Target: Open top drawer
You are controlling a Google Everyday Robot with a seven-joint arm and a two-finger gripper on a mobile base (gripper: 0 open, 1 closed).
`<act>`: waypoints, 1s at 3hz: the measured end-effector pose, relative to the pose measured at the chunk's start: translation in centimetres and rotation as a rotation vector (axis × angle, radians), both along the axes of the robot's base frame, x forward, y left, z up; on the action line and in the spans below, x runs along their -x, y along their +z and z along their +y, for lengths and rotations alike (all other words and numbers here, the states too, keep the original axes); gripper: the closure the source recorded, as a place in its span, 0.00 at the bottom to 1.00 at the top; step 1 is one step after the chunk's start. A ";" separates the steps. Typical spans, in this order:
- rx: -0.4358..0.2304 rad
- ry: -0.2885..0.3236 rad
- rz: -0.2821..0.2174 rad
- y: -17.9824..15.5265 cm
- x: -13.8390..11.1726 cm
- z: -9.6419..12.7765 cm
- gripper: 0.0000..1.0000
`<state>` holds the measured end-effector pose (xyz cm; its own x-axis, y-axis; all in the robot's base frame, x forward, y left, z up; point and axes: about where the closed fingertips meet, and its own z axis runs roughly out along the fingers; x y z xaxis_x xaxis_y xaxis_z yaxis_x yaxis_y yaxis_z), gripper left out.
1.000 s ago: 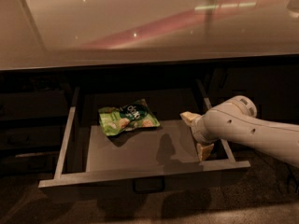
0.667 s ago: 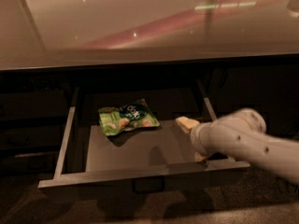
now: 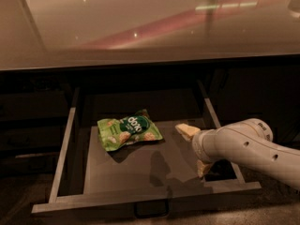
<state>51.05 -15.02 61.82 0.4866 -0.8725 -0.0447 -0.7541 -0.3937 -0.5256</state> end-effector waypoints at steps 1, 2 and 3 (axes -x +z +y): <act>0.000 0.000 0.000 0.0 0.0 0.0 0.00; -0.033 0.016 0.022 -0.1 -0.2 0.2 0.00; -0.046 0.025 0.043 -0.1 0.3 0.4 0.00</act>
Offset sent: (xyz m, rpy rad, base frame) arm 0.0071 0.0034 0.0000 0.0886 0.0554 0.0394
